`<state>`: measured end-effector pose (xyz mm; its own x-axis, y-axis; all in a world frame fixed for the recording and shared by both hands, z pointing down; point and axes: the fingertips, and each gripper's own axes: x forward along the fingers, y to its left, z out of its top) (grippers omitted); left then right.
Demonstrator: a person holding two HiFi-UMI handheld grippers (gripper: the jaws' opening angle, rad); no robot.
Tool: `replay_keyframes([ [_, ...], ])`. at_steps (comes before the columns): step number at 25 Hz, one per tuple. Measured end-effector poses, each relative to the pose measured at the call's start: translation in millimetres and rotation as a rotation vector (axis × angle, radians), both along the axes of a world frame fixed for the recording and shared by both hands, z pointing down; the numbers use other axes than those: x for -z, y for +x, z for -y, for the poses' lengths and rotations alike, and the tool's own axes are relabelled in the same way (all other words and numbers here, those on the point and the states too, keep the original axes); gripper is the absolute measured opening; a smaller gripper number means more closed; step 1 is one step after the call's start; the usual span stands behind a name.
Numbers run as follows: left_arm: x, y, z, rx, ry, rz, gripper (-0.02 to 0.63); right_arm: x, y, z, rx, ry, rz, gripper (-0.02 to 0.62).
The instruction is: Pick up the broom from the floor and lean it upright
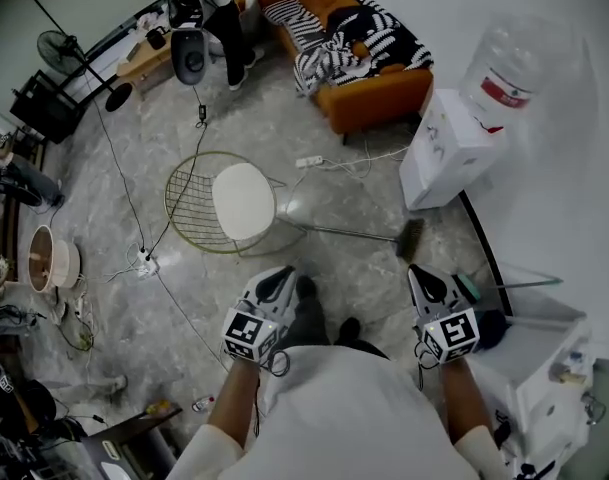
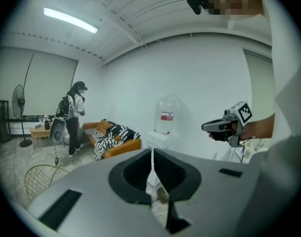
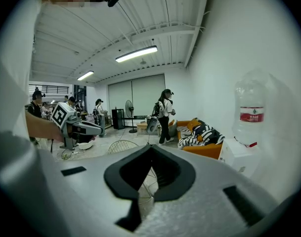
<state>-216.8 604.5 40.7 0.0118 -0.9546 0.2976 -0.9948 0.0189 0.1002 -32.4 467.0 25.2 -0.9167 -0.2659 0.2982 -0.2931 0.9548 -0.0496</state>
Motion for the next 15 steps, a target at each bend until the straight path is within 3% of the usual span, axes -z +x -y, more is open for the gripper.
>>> replay_keyframes([
  [15,-34,-127,59,-0.123,-0.040,-0.017,0.015,-24,-120,46,-0.055,0.007,-0.120,-0.002],
])
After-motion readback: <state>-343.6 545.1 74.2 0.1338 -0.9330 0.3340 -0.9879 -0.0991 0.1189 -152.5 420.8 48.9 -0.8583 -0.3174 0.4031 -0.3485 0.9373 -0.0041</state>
